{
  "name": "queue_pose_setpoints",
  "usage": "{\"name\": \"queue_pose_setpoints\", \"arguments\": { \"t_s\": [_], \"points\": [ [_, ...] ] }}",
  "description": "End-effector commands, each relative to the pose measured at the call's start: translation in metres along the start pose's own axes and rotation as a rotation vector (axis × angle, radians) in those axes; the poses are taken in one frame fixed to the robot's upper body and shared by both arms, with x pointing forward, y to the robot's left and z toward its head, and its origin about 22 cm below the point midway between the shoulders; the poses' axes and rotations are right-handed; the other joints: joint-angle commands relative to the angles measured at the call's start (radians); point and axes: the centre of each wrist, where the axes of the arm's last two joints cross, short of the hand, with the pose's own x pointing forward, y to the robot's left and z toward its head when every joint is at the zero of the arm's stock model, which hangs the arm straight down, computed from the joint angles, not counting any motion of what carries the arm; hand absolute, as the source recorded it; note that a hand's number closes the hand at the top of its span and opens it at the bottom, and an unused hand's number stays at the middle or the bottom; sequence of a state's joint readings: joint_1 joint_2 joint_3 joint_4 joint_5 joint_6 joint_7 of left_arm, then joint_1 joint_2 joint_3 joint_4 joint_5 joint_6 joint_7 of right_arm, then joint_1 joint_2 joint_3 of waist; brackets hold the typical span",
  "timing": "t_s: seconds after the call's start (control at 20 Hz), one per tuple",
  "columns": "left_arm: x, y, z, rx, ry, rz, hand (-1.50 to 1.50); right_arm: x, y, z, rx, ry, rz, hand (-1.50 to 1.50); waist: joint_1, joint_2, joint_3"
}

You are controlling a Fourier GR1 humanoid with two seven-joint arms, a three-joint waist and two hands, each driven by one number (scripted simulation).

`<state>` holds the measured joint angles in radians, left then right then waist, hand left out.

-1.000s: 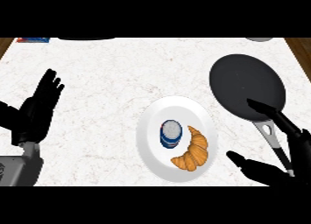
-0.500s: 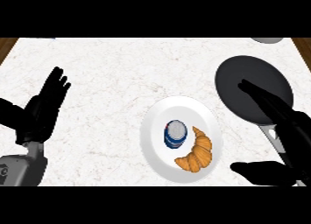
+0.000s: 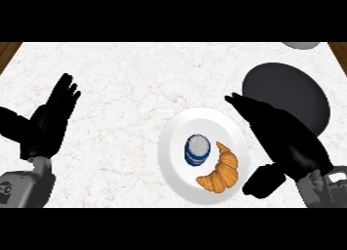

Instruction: Pick the can from the plate and place it in the pan

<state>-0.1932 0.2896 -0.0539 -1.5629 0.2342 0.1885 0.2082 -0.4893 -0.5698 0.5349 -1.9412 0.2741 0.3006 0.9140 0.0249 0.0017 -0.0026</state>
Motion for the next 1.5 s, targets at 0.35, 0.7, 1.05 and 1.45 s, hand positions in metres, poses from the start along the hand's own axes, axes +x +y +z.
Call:
{"name": "queue_pose_setpoints", "arguments": {
  "t_s": [0.35,0.7,1.05,1.45],
  "points": [
    [0.005,0.006,0.013,0.023,-0.005,-0.007,0.0,0.049,0.024,-0.014,0.22,0.038,0.199,-1.5,-0.017,-0.005,0.002],
    [0.005,-0.002,0.004,0.013,0.005,0.007,0.0,0.083,0.026,-0.016,0.135,0.108,0.338,-1.5,-0.022,-0.007,0.001],
    [-0.013,0.012,0.006,0.006,0.008,0.003,0.0,0.107,0.055,-0.026,0.146,0.074,0.319,-1.5,-0.019,-0.003,0.001],
    [-0.013,0.011,0.006,0.03,-0.001,-0.001,0.0,0.106,0.054,-0.052,0.194,0.183,0.34,-1.5,-0.022,-0.004,0.001]
  ]
}}
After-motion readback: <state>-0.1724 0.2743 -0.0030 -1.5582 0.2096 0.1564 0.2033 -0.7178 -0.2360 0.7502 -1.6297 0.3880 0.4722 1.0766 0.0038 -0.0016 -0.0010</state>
